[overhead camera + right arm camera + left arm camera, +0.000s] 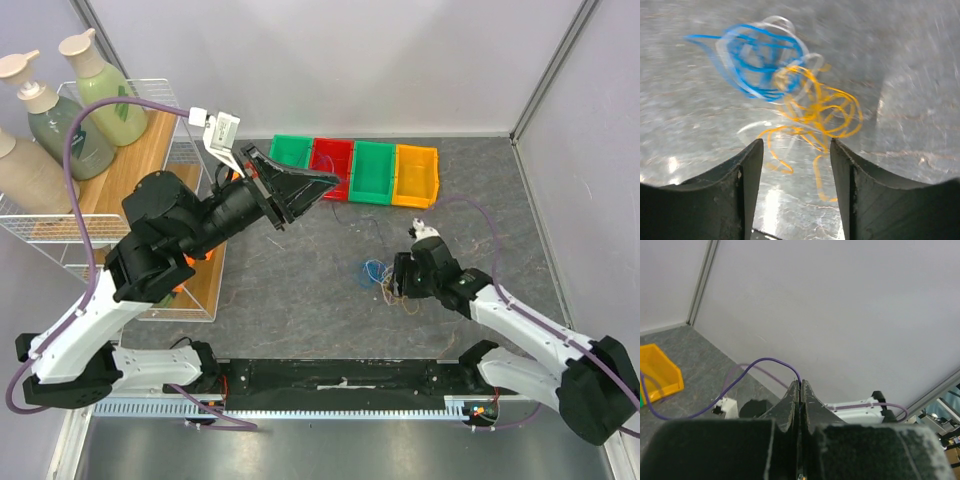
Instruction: Untangle the cables
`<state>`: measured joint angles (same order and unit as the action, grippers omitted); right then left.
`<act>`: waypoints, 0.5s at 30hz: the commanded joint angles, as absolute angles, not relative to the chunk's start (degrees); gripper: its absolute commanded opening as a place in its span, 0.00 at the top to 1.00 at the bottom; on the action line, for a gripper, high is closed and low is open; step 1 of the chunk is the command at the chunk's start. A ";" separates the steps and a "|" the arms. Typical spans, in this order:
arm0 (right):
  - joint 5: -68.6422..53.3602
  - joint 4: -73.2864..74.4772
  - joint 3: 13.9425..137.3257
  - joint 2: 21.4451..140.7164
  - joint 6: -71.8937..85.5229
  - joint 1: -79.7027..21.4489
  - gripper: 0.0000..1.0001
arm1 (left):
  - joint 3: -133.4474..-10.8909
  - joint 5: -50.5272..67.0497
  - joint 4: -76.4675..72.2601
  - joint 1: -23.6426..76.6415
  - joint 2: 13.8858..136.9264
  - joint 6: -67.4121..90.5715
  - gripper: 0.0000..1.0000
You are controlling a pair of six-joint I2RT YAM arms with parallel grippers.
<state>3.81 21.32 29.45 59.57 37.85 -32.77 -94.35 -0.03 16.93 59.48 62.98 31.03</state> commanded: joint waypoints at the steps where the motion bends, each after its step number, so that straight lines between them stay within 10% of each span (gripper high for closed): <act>1: -3.68 26.54 38.49 53.72 27.78 -36.20 0.31 | -90.54 -3.95 18.02 59.41 61.35 31.55 0.98; 15: -27.40 7.85 39.12 45.79 26.36 -40.78 0.15 | -82.89 -4.92 18.37 59.41 56.43 36.21 0.98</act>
<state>-17.21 16.47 38.63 45.30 25.89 -39.33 -83.70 -4.29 19.59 59.48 59.31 33.61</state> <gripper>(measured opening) 0.852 0.023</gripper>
